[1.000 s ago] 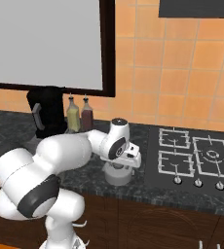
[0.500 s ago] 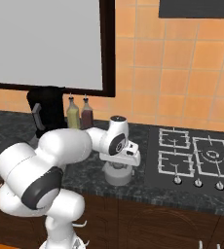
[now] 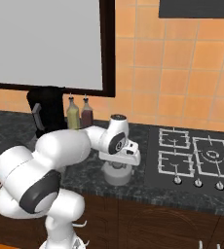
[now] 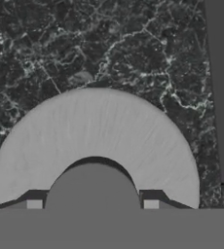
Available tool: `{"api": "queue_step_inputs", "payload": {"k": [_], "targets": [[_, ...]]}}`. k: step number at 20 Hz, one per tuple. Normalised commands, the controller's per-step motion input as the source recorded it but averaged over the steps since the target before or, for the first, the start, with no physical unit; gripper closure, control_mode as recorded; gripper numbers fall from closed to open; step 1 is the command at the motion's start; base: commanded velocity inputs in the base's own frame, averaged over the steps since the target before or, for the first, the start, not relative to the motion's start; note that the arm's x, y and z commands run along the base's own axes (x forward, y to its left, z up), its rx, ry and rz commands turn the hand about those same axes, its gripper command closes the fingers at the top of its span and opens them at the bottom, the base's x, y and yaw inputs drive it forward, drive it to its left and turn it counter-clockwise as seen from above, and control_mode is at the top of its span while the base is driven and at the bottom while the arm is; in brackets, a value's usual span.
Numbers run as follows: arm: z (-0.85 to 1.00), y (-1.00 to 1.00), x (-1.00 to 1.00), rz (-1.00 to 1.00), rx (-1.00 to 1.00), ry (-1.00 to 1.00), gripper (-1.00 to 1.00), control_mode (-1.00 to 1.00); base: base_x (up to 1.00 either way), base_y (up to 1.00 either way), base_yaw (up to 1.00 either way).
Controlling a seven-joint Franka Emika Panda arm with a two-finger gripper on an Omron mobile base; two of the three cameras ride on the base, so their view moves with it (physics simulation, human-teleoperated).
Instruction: Close the lid blender by securely placing the lid on top.
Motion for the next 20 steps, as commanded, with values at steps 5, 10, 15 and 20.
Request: {"api": "queue_step_inputs", "payload": {"k": [5,10,15,20], "targets": [[0.73,0.0,-0.24,0.02,0.0,0.0,1.0,-1.0,0.0,0.0,0.0],[0.85,0.0,-0.19,0.01,0.0,-0.01,1.0,-1.0,0.0,0.0,0.0],[0.75,0.09,-0.12,0.01,0.0,-0.14,1.0,-1.0,0.0,0.0,0.0],[0.82,0.15,-0.12,0.02,0.0,-0.21,1.0,-1.0,0.0,0.0,0.0]]}}
